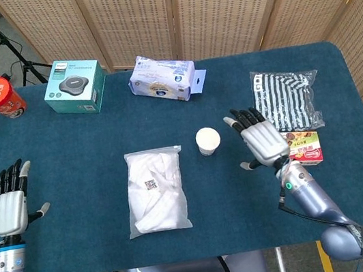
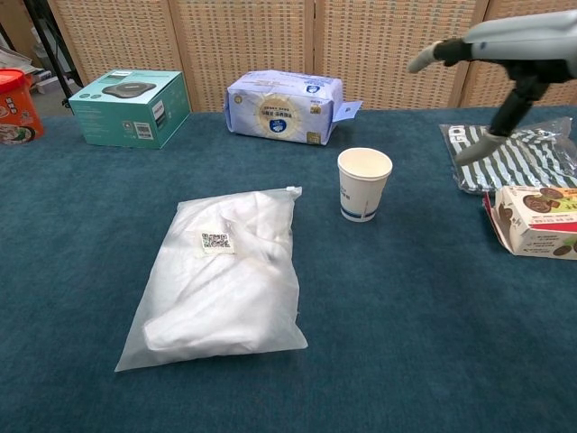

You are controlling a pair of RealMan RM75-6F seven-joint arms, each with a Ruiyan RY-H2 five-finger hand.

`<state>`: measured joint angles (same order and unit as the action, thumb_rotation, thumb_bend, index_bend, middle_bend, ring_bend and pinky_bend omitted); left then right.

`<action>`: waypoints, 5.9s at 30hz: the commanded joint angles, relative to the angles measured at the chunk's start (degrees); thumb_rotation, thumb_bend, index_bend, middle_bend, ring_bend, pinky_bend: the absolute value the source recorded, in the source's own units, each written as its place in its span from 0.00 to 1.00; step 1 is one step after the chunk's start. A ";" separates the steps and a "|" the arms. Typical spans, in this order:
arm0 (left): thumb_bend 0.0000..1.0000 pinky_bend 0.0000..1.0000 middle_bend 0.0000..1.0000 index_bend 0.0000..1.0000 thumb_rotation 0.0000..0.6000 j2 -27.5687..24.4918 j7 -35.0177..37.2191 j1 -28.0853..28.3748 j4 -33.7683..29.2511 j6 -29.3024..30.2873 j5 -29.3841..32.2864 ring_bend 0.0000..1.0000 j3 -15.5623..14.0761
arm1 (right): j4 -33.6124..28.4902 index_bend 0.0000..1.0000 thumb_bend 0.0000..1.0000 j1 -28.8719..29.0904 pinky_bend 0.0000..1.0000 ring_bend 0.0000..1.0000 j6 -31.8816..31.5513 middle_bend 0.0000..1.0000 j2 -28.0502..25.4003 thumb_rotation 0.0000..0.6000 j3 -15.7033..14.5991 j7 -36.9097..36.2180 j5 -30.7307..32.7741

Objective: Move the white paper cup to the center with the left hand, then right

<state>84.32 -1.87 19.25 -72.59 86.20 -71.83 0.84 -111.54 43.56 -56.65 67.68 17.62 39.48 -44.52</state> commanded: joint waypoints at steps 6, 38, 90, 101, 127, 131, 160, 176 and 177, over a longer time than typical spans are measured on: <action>0.12 0.00 0.00 0.02 1.00 0.43 1.06 -0.19 1.15 -3.11 -1.31 0.00 0.56 | 4.36 0.00 0.16 11.68 0.00 0.00 6.58 0.00 4.94 1.00 2.17 3.24 22.28; 0.12 0.00 0.00 0.02 1.00 0.66 3.45 -1.52 2.55 -8.83 -5.17 0.00 3.34 | 26.19 0.00 0.16 27.41 0.00 0.00 20.59 0.00 10.68 1.00 -6.77 -6.36 33.65; 0.14 0.00 0.00 0.01 1.00 -0.63 4.01 -2.35 0.89 -11.74 -6.29 0.00 4.94 | 33.52 0.31 0.26 25.98 0.00 0.00 22.81 0.00 13.83 1.00 -11.94 -22.30 24.02; 0.14 0.00 0.00 0.01 1.00 -0.75 4.16 -2.42 0.87 -11.80 -6.52 0.00 5.08 | 32.10 0.33 0.26 26.25 0.00 0.00 21.02 0.00 12.76 1.00 -12.56 -21.92 24.36; 0.14 0.00 0.00 0.01 1.00 -1.03 3.60 -2.77 -0.29 -10.82 -7.96 0.00 4.78 | 21.11 0.34 0.26 20.70 0.00 0.00 12.83 0.00 -1.58 1.00 -15.88 -19.92 29.01; 0.14 0.00 0.00 0.01 1.00 -1.18 3.66 -2.86 -0.57 -10.53 -8.45 0.00 4.59 | 18.97 0.34 0.26 19.12 0.00 0.00 11.60 0.00 -3.11 1.00 -15.74 -20.46 28.48; 0.14 0.00 0.00 0.01 1.00 -2.44 2.35 -4.26 -4.69 -6.11 -13.54 0.00 2.59 | 8.17 0.35 0.26 12.15 0.00 0.00 1.72 0.00 -1.78 1.00 -12.91 -18.70 23.01; 0.14 0.00 0.00 0.01 1.00 -2.75 3.08 -4.29 -4.64 -6.32 -13.44 0.00 2.80 | 5.84 0.35 0.26 9.99 0.00 0.00 0.98 0.00 -3.36 1.00 -11.98 -17.86 24.66; 0.14 0.00 0.00 0.01 1.00 -2.78 3.13 -4.30 -4.67 -6.28 -13.50 0.00 2.80 | 5.59 0.35 0.26 9.82 0.00 0.00 0.88 0.00 -3.59 1.00 -11.90 -17.89 24.71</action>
<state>81.54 1.26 14.96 -77.26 79.91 -85.32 3.64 -105.77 53.55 -55.64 64.27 5.61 21.68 -19.90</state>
